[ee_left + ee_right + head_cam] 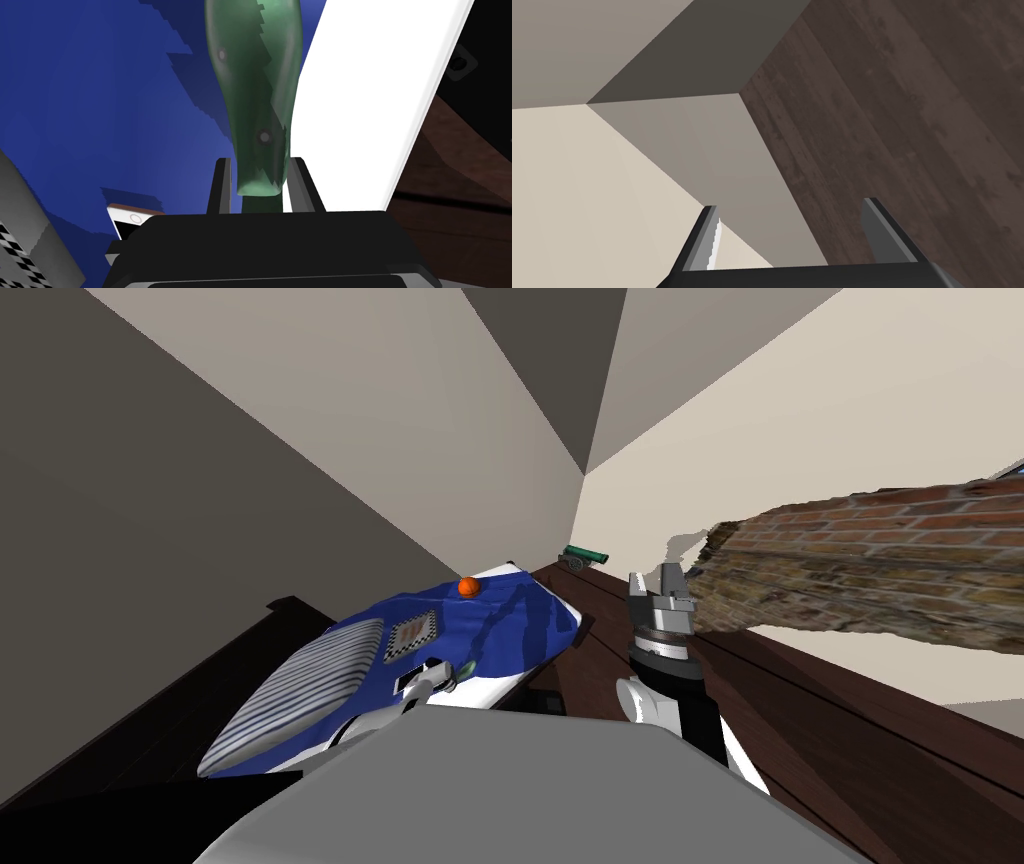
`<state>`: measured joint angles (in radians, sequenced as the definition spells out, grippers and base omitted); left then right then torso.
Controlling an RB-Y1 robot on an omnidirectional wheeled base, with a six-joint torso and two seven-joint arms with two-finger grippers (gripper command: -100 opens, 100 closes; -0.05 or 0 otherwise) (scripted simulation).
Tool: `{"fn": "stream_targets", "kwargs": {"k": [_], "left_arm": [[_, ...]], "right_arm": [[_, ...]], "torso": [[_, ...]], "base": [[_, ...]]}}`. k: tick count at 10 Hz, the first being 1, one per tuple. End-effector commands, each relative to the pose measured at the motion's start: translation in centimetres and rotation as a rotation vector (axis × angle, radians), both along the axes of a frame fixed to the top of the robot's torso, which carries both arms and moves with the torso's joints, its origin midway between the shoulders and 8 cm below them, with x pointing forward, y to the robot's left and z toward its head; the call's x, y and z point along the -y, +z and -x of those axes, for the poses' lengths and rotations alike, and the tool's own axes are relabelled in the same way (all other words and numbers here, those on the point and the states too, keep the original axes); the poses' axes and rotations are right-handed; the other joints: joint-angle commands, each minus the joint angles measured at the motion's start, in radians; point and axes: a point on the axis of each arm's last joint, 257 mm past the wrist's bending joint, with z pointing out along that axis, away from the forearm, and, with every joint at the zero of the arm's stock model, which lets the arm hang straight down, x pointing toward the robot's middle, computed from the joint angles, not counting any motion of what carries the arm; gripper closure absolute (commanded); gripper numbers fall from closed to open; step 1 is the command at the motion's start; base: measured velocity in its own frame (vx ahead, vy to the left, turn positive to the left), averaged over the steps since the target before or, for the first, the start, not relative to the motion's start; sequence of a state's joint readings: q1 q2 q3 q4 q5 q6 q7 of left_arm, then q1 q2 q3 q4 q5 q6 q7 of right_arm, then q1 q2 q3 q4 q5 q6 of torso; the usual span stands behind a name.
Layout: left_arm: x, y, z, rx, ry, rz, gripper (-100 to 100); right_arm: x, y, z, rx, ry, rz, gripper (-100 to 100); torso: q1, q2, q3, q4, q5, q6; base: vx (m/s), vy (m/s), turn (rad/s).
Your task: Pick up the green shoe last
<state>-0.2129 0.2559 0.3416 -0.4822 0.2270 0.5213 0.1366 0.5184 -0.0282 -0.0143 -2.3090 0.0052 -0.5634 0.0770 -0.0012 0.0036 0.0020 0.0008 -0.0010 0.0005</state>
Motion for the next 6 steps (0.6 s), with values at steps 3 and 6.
{"fn": "stream_targets", "kwargs": {"k": [3,6], "left_arm": [[-1.0,1.2,-1.1,0.000,0.005,0.001,100],[-1.2,1.4,-1.4,0.000,0.006,0.001,0]], "right_arm": [[0.0,0.0,0.0,0.000,0.000,0.000,0],[0.0,0.0,0.0,0.000,0.000,0.000,0]], "torso": [[0.000,-0.001,0.000,0.001,0.000,0.000],[0.000,0.000,0.001,0.001,-0.001,0.000]], "base": [[-0.039,-0.024,-0.013],[-0.039,-0.023,-0.010]]}}
